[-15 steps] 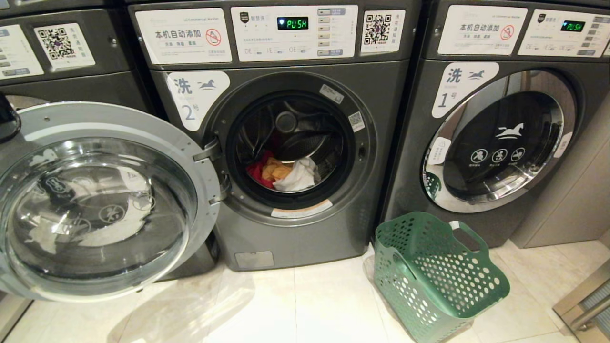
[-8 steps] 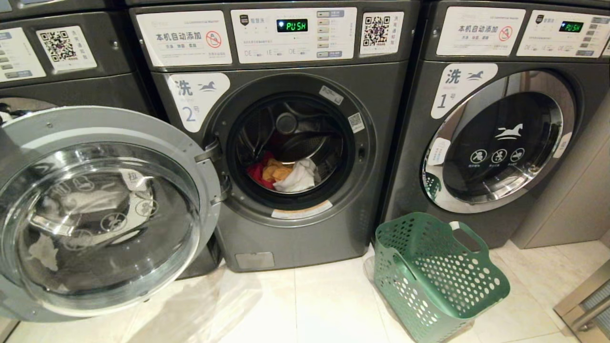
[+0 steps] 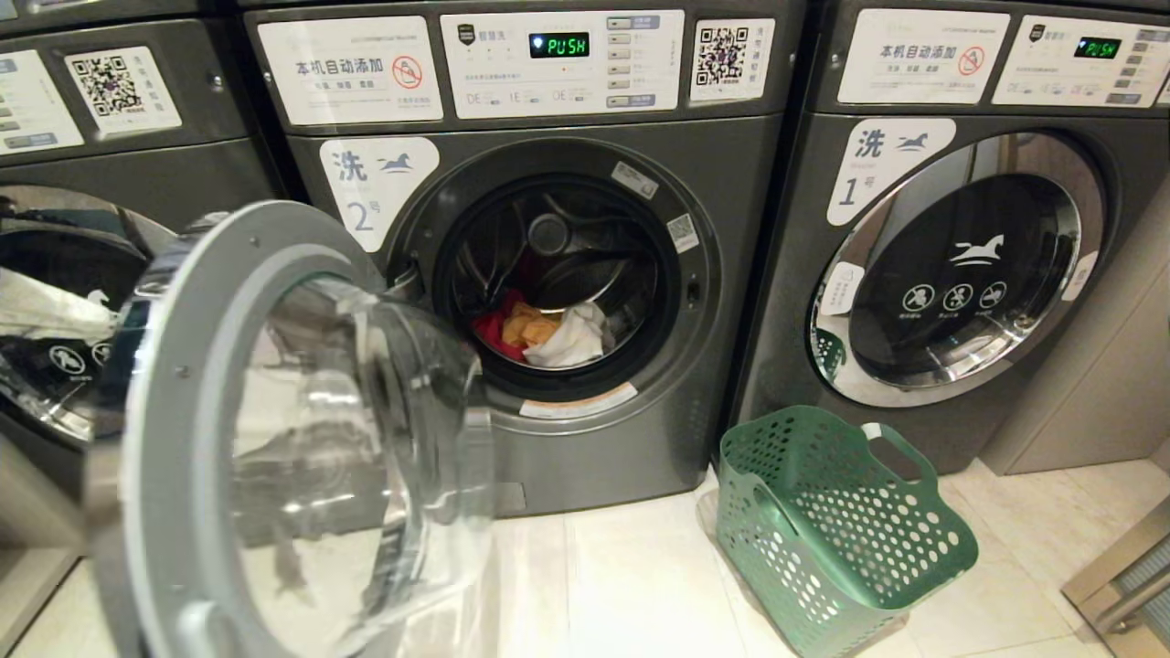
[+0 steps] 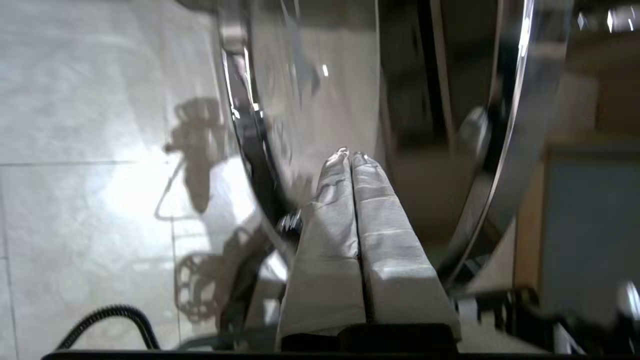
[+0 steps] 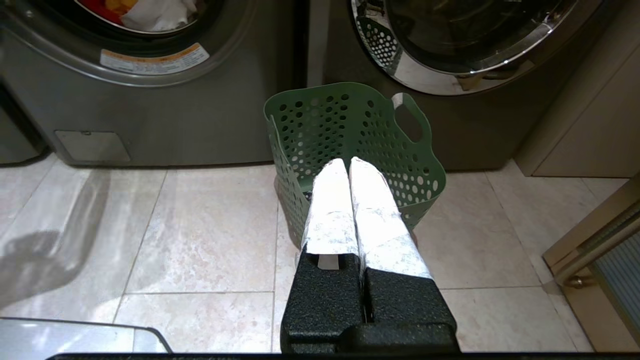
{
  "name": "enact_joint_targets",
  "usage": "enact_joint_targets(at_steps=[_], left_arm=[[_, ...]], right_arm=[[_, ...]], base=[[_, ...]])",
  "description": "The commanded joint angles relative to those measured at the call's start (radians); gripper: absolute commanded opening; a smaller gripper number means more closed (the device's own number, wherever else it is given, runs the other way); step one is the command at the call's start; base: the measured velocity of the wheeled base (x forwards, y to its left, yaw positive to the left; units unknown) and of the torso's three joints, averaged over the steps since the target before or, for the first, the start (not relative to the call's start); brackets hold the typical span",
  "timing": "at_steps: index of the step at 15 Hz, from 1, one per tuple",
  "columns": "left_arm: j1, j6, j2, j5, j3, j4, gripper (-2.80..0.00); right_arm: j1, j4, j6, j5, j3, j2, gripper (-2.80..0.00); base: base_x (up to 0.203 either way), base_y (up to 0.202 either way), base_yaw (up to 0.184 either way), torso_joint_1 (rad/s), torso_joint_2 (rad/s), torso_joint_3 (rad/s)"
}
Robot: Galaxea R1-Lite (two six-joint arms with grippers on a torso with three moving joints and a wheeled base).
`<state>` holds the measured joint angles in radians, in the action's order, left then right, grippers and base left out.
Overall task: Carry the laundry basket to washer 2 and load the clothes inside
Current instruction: Close the washing machine door with the left hand
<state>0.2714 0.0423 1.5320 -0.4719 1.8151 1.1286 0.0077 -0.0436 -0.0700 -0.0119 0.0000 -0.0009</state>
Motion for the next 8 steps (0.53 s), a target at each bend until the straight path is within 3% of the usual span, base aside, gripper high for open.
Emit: enact_joint_targets(at_steps=[1,3,5,6,8], left_arm=[[-0.128,0.001,-0.100,-0.002,-0.004,0.095,-2.80],[-0.333,0.003,-0.123,-0.001,-0.012,0.135,-2.80],[-0.525,0.005,-0.116,0.008,-0.019,0.067,-2.80],[-0.586,0.008,-0.095,0.057,-0.026,-0.083,-2.80],[-0.614,0.046,-0.041,0.289,-0.055,-0.450,-2.80]], right_arm=[[0.000,-0.001,-0.001,0.000,0.008,0.001,-2.80],[0.000,-0.001,-0.003,-0.001,0.008,0.001,-2.80],[-0.001,0.002,-0.003,-0.002,0.008,0.001,-2.80],[-0.001,-0.004,-0.015,-0.009,0.004,0.001,-2.80],[-0.001,-0.045,-0.073,-0.030,-0.027,0.003,-2.80]], base=[[0.000,0.000,0.000,0.000,0.00,0.000],[0.000,0.000,0.000,0.000,0.00,0.000],[0.000,0.000,0.000,0.000,0.00,0.000],[0.000,0.000,0.000,0.000,0.00,0.000],[0.000,0.000,0.000,0.000,0.00,0.000]])
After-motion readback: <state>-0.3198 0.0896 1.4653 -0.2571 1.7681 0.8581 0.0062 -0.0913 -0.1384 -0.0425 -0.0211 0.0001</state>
